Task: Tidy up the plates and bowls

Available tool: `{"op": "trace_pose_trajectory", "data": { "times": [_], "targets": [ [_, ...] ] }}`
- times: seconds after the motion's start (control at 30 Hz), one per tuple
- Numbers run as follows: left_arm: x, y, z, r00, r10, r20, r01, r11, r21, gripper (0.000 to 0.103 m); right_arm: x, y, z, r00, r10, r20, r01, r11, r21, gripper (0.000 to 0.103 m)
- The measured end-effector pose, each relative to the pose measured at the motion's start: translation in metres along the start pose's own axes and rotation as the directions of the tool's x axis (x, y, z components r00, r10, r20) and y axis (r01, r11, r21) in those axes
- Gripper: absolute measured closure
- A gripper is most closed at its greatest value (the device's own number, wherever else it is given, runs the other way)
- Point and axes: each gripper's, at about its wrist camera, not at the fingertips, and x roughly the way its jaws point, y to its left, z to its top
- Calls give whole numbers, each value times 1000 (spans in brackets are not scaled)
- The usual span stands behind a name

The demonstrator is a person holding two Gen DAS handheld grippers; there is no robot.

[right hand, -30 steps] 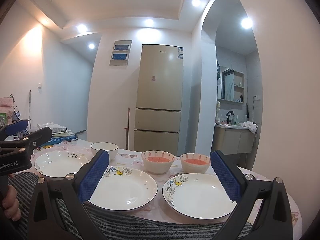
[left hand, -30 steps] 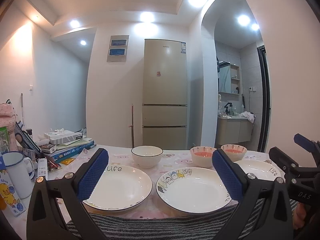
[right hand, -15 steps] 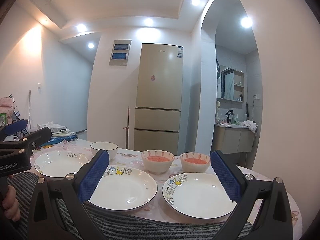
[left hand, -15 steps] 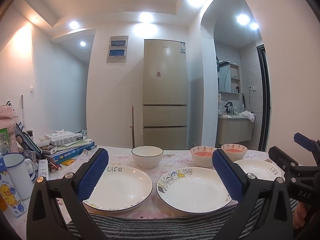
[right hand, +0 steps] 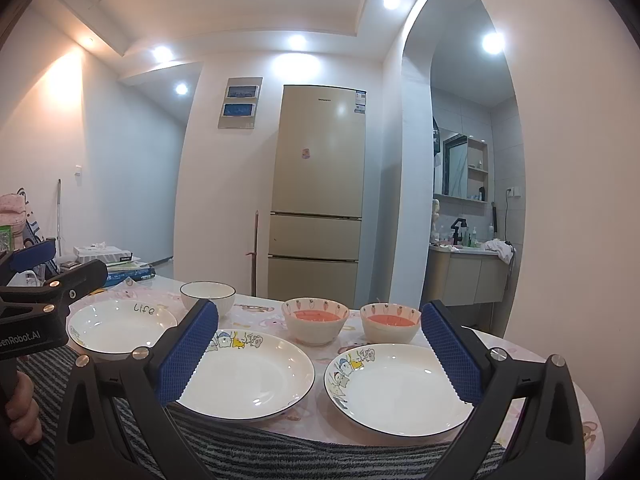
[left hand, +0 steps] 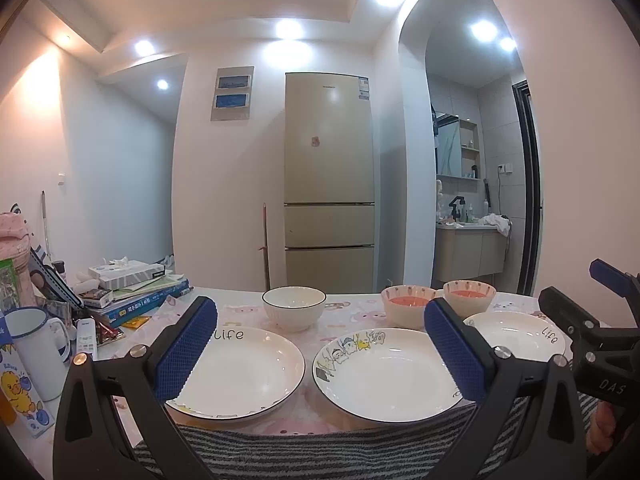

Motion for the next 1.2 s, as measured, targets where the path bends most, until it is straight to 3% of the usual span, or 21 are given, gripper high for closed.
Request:
{"op": "trace_pose_trajectory", "data": {
  "times": [0.27, 1.2],
  "targets": [
    [4, 0, 0, 1000, 0, -29, 0, 1000, 1, 0, 0, 0, 0, 1000, -3, -2, 3, 1000, 2, 0],
    [-9, -5, -2, 999, 7, 54, -9, 999, 35, 0, 3, -3, -2, 1000, -1, -7, 1, 1000, -5, 0]
  ]
}}
